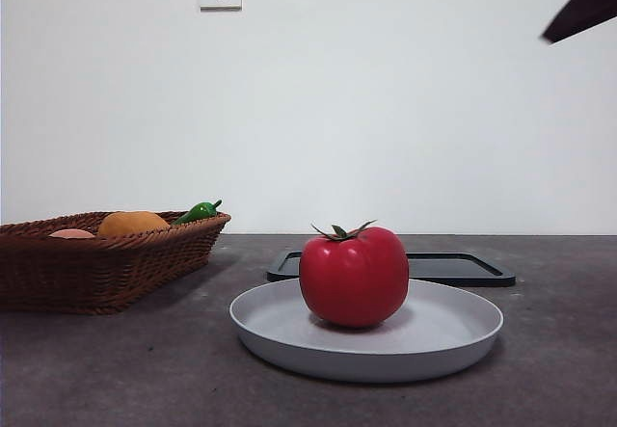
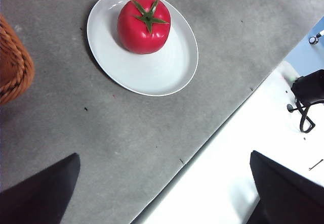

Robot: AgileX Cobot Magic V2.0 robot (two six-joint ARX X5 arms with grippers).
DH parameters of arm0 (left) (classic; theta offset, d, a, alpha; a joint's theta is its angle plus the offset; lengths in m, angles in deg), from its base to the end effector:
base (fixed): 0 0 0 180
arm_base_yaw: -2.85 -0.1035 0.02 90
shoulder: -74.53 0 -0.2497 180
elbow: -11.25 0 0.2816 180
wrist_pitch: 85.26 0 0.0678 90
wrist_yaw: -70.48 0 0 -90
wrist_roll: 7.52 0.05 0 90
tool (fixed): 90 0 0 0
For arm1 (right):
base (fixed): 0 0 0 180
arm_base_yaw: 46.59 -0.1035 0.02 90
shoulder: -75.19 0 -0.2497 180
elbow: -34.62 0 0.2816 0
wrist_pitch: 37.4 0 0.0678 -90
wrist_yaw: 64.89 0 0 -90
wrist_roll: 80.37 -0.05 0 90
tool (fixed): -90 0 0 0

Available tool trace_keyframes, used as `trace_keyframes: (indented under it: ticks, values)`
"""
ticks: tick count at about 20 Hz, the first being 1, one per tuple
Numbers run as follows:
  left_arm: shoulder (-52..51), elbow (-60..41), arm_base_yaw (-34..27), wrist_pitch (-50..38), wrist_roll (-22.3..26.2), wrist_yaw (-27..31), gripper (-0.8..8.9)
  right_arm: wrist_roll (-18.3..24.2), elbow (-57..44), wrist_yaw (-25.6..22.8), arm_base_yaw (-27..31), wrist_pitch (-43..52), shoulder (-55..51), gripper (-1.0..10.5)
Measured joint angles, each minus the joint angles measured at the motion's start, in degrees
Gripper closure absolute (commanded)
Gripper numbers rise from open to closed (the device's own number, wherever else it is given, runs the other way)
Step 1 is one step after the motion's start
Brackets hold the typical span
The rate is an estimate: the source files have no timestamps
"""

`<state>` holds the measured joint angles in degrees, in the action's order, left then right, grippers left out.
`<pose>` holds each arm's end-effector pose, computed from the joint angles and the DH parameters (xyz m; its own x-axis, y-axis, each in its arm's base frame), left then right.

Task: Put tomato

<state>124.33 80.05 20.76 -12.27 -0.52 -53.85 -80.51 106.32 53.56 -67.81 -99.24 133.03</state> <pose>0.1714 -0.0850 0.2977 0.2886 -0.6859 -0.6680 0.6590 0.6484 -0.3811 0.2107 0.1074 0.2993 0.3762 0.6571 -0.6532 -0.6138 0.7049 0.3556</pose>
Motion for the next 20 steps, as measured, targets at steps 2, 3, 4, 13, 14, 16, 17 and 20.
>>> trace_keyframes:
  ticks: [2,3,4,13,14,16,17,20]
  values:
    - [0.0,0.0,0.0,0.0,0.0,0.0,2.51,0.0,0.0,0.0,-1.9,3.2,3.6,5.1]
    - [0.0,0.0,0.0,0.0,0.0,0.0,2.51,0.0,0.0,0.0,-3.0,4.9,5.7,5.0]
    - [0.0,0.0,0.0,0.0,0.0,0.0,2.51,0.0,0.0,-0.4,-4.1,6.6,7.6,5.0]
    - [0.0,0.0,0.0,0.0,0.0,0.0,2.51,0.4,0.0,-10.8,-11.0,21.0,23.5,5.0]
    - [0.0,0.0,0.0,0.0,0.0,0.0,2.52,0.4,0.0,-11.7,-11.6,21.7,24.9,5.0]
    - [0.0,0.0,0.0,0.0,0.0,0.0,2.52,0.4,0.0,-12.9,-12.7,23.1,28.0,4.5]
    - [0.0,0.0,0.0,0.0,0.0,0.0,2.52,0.4,0.0,-13.6,-13.2,23.8,29.3,4.3]
    - [0.0,0.0,0.0,0.0,0.0,0.0,2.52,0.4,0.0,-14.2,-14.1,25.5,31.5,4.2]
